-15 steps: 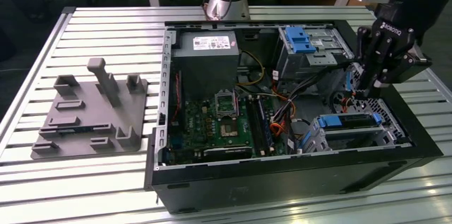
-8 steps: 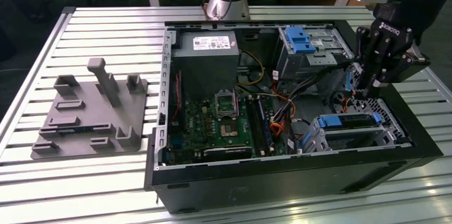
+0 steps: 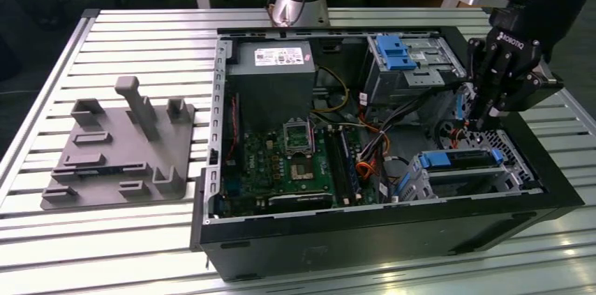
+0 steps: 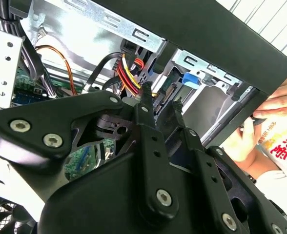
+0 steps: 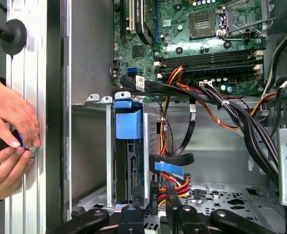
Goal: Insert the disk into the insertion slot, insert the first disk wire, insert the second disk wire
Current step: 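Insert the first disk wire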
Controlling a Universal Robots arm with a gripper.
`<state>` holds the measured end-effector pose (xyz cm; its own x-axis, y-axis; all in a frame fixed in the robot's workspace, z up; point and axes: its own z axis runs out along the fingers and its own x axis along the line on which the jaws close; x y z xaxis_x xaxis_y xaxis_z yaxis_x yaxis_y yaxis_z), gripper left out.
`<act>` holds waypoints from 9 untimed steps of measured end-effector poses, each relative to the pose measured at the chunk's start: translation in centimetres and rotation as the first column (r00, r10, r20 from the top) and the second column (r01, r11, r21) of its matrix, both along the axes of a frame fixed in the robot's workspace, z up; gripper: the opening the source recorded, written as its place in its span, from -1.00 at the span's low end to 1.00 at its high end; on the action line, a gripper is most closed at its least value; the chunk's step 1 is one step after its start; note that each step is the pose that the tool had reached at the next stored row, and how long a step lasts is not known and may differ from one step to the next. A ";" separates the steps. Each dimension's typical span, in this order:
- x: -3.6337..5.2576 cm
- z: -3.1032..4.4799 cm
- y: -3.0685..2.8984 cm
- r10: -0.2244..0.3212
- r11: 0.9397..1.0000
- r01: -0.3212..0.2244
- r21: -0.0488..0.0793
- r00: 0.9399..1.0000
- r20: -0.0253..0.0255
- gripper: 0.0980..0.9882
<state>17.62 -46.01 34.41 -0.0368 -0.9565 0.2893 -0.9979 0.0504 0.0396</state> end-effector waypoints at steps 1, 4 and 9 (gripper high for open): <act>0.00 -0.04 0.00 0.000 1.000 0.000 0.000 1.000 0.000 -0.50; -0.02 -0.12 0.00 0.000 1.000 0.000 0.000 1.000 0.000 -0.50; -0.02 -0.19 0.00 0.000 1.000 0.000 0.000 1.000 0.000 -0.50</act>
